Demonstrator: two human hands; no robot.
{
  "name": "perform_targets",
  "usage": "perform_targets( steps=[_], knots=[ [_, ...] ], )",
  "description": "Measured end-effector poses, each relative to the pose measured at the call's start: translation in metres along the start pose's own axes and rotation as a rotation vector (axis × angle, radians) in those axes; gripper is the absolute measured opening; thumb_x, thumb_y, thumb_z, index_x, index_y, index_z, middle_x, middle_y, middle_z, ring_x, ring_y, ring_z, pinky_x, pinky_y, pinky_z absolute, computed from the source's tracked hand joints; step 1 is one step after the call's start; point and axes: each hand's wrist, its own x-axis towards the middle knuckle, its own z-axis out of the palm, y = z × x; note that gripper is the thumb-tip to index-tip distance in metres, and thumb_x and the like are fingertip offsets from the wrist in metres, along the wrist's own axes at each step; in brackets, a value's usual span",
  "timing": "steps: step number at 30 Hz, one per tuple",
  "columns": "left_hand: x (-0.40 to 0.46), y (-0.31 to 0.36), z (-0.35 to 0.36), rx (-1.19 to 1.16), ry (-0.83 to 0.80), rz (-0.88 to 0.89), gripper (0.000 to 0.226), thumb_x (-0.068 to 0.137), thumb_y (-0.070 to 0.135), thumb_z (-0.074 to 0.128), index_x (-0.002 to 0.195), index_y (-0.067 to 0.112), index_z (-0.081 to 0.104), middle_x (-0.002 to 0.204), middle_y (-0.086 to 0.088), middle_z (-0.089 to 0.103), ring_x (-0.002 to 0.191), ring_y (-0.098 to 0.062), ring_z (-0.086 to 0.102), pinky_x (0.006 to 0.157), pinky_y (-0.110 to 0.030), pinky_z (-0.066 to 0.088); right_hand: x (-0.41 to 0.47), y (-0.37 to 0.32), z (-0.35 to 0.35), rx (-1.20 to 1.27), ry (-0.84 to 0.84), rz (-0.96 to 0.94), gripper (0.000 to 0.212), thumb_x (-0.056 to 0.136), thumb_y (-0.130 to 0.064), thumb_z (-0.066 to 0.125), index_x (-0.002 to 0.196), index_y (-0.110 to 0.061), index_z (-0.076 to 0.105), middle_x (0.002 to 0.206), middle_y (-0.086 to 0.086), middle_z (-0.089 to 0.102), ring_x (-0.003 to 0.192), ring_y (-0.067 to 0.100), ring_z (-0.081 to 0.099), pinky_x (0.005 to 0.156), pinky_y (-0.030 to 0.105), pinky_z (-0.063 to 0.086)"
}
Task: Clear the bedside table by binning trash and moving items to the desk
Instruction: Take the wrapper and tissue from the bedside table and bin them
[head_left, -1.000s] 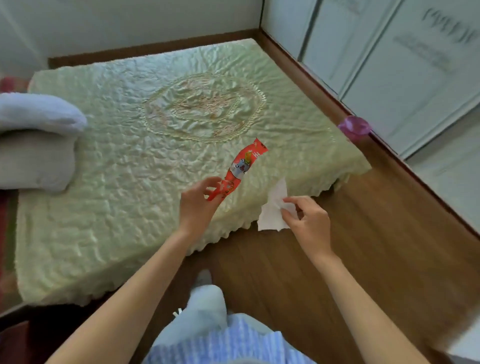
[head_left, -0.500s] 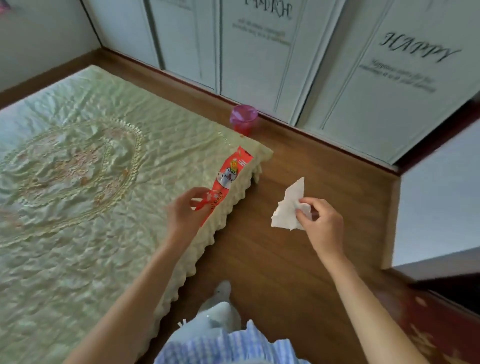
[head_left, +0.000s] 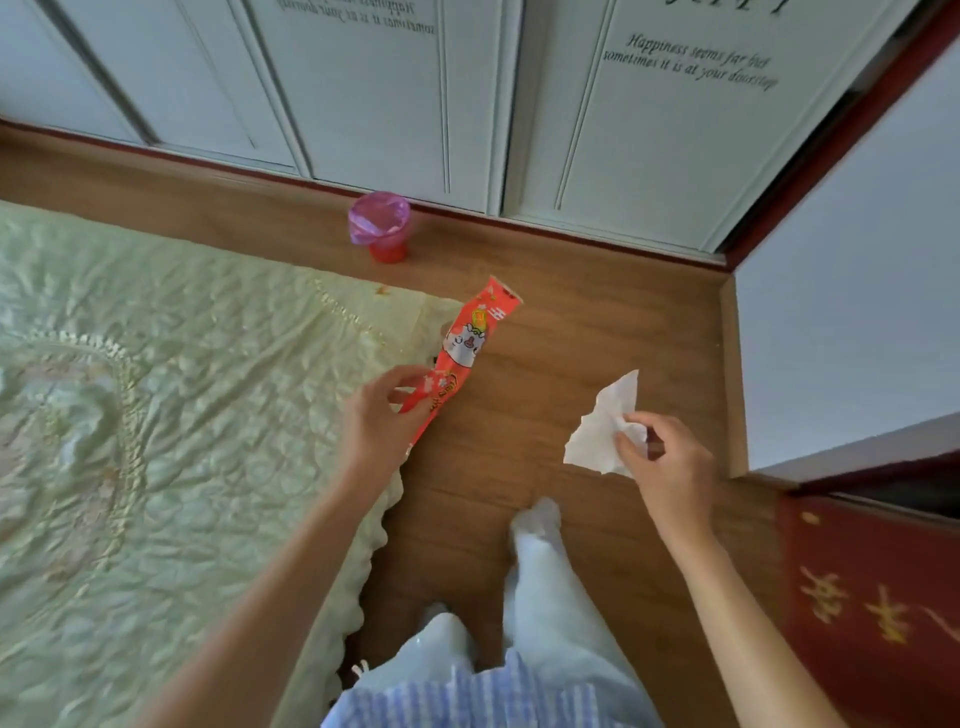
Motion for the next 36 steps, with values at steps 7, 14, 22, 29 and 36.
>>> perform_targets(
  steps=[7,14,22,29,36],
  knots=[
    [0.104,0.054,0.084,-0.013,0.031,-0.032,0.027,0.078,0.017,0.073,0.103,0.026,0.069,0.092,0.017,0.069,0.082,0.004,0.063,0.06,-0.005,0.045,0.146,0.036,-0.005,0.003,-0.023,0.001,0.022,0.083,-0.026,0.071,0.104,-0.019,0.068,0.094,-0.009,0.064,0.075,0.006,0.058,0.062,0.026,0.056],
    [0.189,0.106,0.142,0.041,0.066,-0.061,0.031,0.079,0.01,0.071,0.105,0.026,0.068,0.093,0.015,0.066,0.078,0.008,0.059,0.06,-0.004,0.045,0.282,0.05,-0.017,-0.002,-0.076,-0.092,0.021,0.083,-0.027,0.071,0.102,-0.02,0.067,0.094,-0.01,0.064,0.078,0.008,0.059,0.061,0.036,0.057],
    [0.295,0.109,0.165,0.045,0.129,-0.141,0.033,0.078,0.011,0.072,0.108,0.026,0.067,0.093,0.013,0.067,0.081,0.004,0.061,0.055,-0.006,0.044,0.416,0.046,0.029,-0.035,-0.191,-0.148,0.021,0.083,-0.029,0.069,0.102,-0.019,0.068,0.097,-0.003,0.069,0.078,0.009,0.06,0.061,0.027,0.054],
    [0.433,0.112,0.153,-0.04,0.212,-0.158,0.034,0.075,0.008,0.075,0.105,0.022,0.068,0.09,0.007,0.07,0.077,0.001,0.063,0.06,-0.009,0.05,0.562,-0.012,0.1,-0.049,-0.26,-0.227,0.025,0.082,-0.027,0.07,0.105,-0.016,0.068,0.095,-0.002,0.069,0.077,0.011,0.06,0.057,0.011,0.036],
    [0.55,0.129,0.138,0.012,0.276,-0.166,0.032,0.075,0.009,0.076,0.106,0.014,0.07,0.089,0.001,0.07,0.077,-0.004,0.065,0.067,-0.018,0.055,0.676,-0.043,0.161,0.024,-0.309,-0.295,0.028,0.082,-0.025,0.071,0.108,-0.014,0.068,0.1,0.003,0.069,0.083,0.015,0.063,0.063,0.028,0.054]
  ],
)
